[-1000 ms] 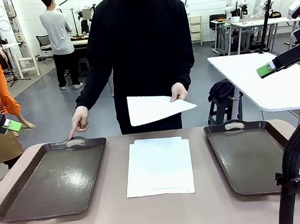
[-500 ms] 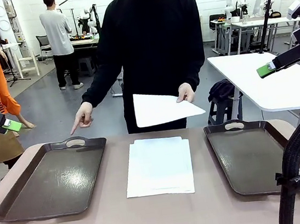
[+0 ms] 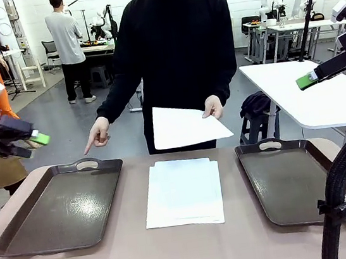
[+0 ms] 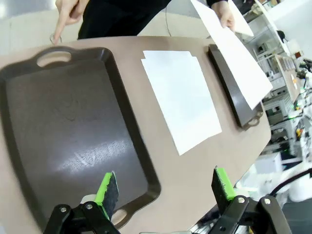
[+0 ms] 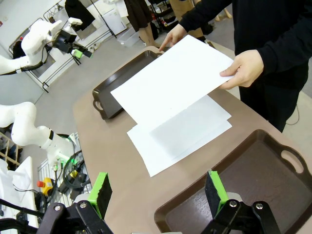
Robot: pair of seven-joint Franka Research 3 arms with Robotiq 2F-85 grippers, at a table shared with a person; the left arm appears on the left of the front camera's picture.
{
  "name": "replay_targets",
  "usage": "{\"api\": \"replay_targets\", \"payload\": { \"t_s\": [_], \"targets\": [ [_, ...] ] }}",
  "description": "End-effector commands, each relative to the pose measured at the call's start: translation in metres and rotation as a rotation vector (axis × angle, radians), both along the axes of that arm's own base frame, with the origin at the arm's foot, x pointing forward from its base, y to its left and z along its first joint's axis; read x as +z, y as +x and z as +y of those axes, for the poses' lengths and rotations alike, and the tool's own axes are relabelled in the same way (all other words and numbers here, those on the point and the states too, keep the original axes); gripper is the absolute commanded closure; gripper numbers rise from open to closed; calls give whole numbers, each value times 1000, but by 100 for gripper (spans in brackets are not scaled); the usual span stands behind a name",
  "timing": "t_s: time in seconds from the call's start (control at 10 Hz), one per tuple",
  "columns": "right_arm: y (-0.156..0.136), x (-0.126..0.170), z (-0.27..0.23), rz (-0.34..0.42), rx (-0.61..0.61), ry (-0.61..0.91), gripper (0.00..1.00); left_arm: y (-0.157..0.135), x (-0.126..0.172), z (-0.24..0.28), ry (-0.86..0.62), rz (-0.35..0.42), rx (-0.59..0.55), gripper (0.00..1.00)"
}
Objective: Sort the A4 documents.
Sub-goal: Receive the A4 Paper.
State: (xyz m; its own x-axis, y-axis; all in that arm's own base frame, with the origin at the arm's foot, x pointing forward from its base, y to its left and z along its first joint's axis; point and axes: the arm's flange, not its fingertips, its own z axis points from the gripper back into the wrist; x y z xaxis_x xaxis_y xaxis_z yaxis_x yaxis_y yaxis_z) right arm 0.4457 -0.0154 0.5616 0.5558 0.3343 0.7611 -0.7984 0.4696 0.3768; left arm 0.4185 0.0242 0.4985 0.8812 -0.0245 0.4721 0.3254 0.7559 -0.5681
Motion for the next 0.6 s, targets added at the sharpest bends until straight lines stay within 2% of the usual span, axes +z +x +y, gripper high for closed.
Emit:
{"api": "replay_targets", "payload": {
  "t_s": [0.0, 0.2, 0.3, 0.5],
  "targets": [
    [0, -1, 1, 1, 4, 4, 0, 45, 2, -32, -53, 86, 53, 0],
    [0, -1, 1, 1, 4, 4, 0, 80, -14, -64, -153, 218, 132, 0],
    [0, -1, 1, 1, 4, 4, 0, 93, -23, -77, -194, 260, 176, 0],
    [0, -1, 1, 1, 4, 4, 0, 111, -31, -105, -249, 304, 181, 0]
  ]
}}
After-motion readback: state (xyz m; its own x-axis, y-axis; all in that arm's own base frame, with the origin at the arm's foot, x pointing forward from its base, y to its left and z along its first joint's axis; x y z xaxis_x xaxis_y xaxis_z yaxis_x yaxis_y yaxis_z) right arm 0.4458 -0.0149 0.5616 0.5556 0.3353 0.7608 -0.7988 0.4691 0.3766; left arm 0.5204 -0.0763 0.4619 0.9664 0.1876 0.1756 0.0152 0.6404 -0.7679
